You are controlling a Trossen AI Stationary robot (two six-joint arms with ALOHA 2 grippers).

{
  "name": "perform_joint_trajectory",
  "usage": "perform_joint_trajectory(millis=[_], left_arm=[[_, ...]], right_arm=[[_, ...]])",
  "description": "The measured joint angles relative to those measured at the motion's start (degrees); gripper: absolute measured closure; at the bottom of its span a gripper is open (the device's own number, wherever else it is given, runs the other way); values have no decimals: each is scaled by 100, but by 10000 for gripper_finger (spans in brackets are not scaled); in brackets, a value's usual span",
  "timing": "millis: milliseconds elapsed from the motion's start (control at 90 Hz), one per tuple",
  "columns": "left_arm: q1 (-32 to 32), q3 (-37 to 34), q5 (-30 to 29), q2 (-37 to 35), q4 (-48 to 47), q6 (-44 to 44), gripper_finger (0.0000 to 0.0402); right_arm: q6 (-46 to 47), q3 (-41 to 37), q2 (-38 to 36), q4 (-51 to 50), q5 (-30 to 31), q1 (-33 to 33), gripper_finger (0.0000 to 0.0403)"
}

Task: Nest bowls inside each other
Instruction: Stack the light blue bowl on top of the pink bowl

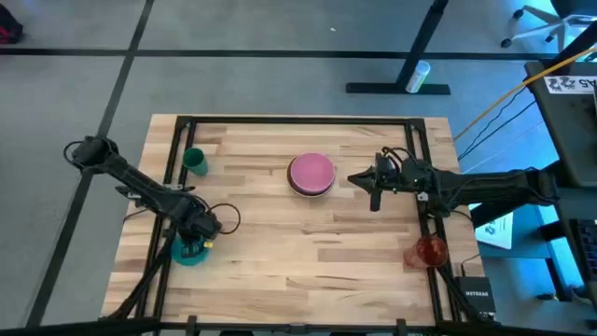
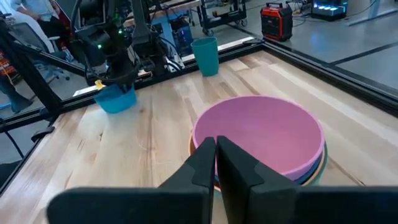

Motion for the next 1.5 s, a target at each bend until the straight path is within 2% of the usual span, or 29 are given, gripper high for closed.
perform_joint_trajectory(millis=[167, 333, 633, 822, 944, 1067, 1311, 1411, 1500], left_arm=[[398, 0, -367, 0, 256, 67, 401], [955, 1, -760, 0, 826, 503, 402], [1925, 2, -1018, 48, 1955, 1350, 401], [2298, 20, -996, 543, 2954, 1866, 401], [2416, 286, -905, 993, 3024, 2192, 401], [2458, 844, -784, 1214, 2581, 2708, 401], [2649, 2440, -940, 1223, 110, 3881, 401], [2837, 2597, -1102, 1217, -562, 4242, 401], [3064, 2503, -1144, 1246, -793, 4414, 400]], right_arm=[[0, 0, 0, -2, 0, 0, 403], [0, 0, 0, 1, 0, 0, 403], [1, 0, 1, 0, 0, -1, 403], [2, 0, 1, -1, 0, 0, 403], [2, 0, 1, -4, 0, -2, 403], [2, 0, 1, -4, 0, 0, 403], [1, 0, 0, -18, 0, -1, 403], [9, 0, 0, -24, 0, 0, 403], [92, 0, 0, -47, -78, 0, 403]])
